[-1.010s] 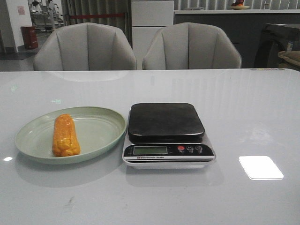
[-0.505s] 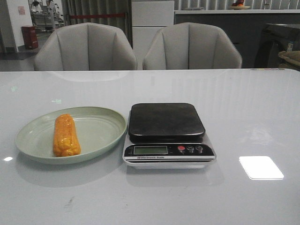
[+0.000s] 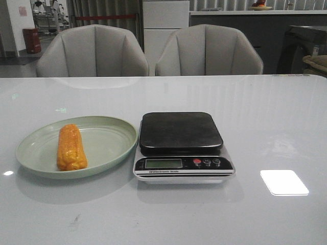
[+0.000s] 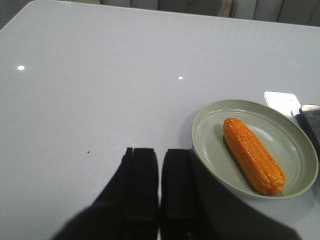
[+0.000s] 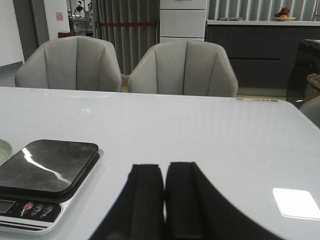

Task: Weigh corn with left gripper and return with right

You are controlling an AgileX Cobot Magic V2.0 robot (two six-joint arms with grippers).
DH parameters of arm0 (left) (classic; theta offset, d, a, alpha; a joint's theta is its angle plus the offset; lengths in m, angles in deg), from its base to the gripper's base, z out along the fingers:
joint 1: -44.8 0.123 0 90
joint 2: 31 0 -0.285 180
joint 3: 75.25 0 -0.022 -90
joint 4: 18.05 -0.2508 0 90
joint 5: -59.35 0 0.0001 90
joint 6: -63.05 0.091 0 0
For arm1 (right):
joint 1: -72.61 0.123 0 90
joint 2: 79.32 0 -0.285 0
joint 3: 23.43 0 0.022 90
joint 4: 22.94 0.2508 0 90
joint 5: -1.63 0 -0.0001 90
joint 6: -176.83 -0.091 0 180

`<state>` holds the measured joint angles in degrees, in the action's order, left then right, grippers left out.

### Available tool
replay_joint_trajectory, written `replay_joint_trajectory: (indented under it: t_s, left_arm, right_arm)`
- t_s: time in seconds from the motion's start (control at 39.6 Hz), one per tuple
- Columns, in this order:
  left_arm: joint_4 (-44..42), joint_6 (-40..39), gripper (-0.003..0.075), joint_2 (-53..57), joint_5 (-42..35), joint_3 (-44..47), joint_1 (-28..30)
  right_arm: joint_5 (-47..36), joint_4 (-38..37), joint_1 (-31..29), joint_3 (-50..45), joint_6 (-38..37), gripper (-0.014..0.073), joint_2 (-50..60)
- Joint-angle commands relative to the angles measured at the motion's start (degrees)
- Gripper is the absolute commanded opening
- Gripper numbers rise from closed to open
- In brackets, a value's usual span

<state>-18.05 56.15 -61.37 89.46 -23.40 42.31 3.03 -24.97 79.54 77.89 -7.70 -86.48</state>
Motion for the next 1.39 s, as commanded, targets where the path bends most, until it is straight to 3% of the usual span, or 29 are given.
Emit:
replay_joint_trajectory:
  t_s: [0.0,0.08,0.23,0.33,0.53,0.96,1.36]
  left_arm:
    - [-1.10,-0.01,0.0155,-1.72,-4.62,-2.04,-1.83]
    - [-1.10,-0.01,0.0224,-3.06,-4.62,-2.04,-3.29]
    - [-1.10,-0.01,0.0503,-6.67,-4.76,-3.05,-5.69]
    - [-0.56,-0.01,0.0604,-9.82,-4.85,-4.39,-6.65]
    - [5.68,-0.01,0.0607,-20.77,-6.98,-7.76,-8.10]
    - [5.81,-1.91,0.0607,-50.76,-7.26,-22.22,-19.56]
    - [9.93,-1.91,0.0606,-71.30,-2.85,-33.75,-21.61]
  right_arm:
    - [-4.89,-0.61,-0.31,-0.64,0.48,0.0177,0.65]
    - [-4.89,-0.61,-0.31,-0.64,0.48,0.0177,0.65]
    - [-4.89,-0.61,-0.31,-0.64,0.48,0.0177,0.65]
    - [-4.89,-0.61,-0.31,-0.64,0.48,0.0177,0.65]
    - [-4.89,-0.61,-0.31,-0.64,0.48,0.0177,0.65]
    - [-4.89,-0.61,-0.31,-0.64,0.48,0.0177,0.65]
    - [-4.89,-0.61,-0.31,-0.64,0.48,0.0177,0.65]
